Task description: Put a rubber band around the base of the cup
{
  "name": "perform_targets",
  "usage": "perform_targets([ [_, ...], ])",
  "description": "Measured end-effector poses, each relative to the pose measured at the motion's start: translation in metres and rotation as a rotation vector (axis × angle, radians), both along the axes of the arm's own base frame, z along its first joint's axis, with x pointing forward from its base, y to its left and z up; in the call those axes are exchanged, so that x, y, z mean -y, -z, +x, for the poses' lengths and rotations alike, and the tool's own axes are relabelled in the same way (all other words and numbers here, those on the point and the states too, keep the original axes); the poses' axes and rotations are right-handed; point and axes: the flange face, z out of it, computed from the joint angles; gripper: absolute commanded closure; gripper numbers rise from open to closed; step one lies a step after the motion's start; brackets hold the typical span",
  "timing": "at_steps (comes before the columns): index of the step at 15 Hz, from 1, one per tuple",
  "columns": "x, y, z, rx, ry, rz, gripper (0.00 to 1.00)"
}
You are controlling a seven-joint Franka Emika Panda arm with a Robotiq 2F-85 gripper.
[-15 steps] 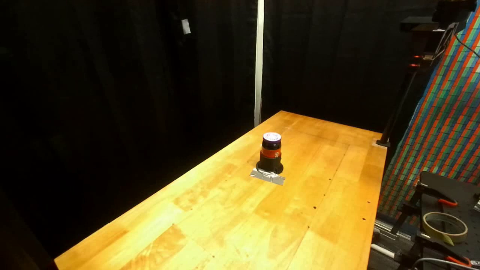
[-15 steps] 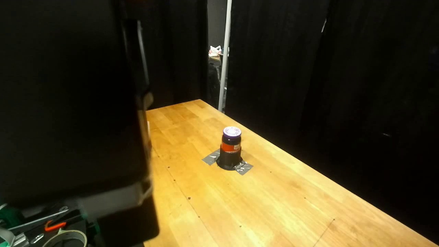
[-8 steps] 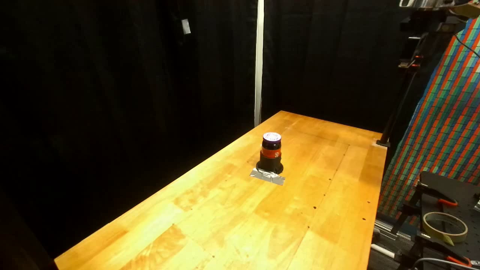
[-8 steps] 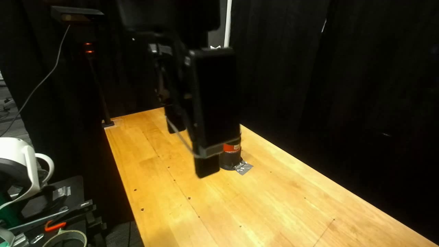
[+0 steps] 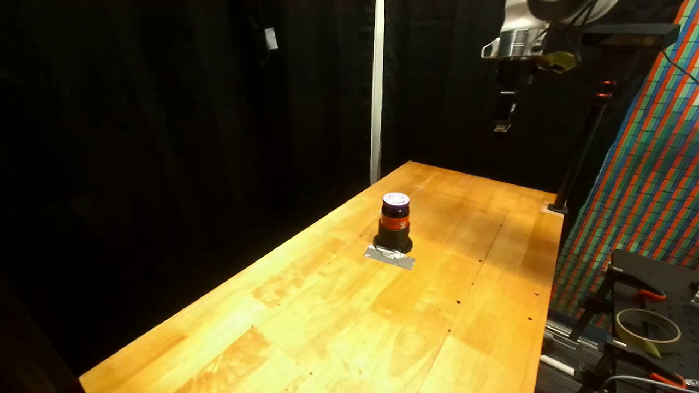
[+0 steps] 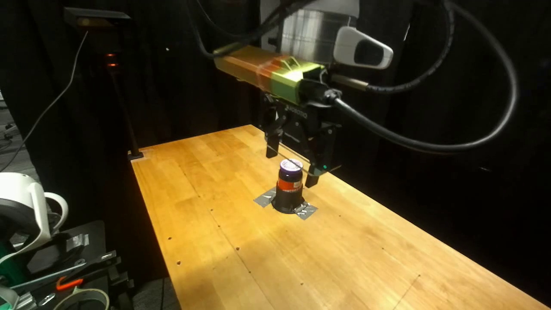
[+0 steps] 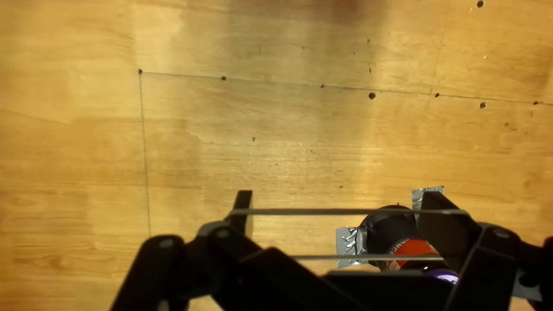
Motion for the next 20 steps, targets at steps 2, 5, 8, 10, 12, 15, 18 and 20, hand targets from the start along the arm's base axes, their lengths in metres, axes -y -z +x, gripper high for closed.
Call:
perform_targets([
  [2,-0.015,0.019,0.034,-0.022,-0.021,-0.004,0.0],
  [5,-0.038,0.043,0.08,-0.051,-0.032,-0.008,0.0],
  [8,-0.061,0.061,0.114,-0.086,-0.036,0.02,0.0],
  [10,-0.082,0.072,0.129,-0.108,-0.024,0.048,0.0],
  [12,-0.103,0.083,0.142,-0.135,-0.013,0.068,0.0],
  [15,-0.13,0.097,0.158,-0.156,0.009,0.078,0.0],
  [18,-0.153,0.11,0.176,-0.154,0.065,0.071,0.0],
  [20,-0.167,0.118,0.186,-0.149,0.092,0.066,0.0],
])
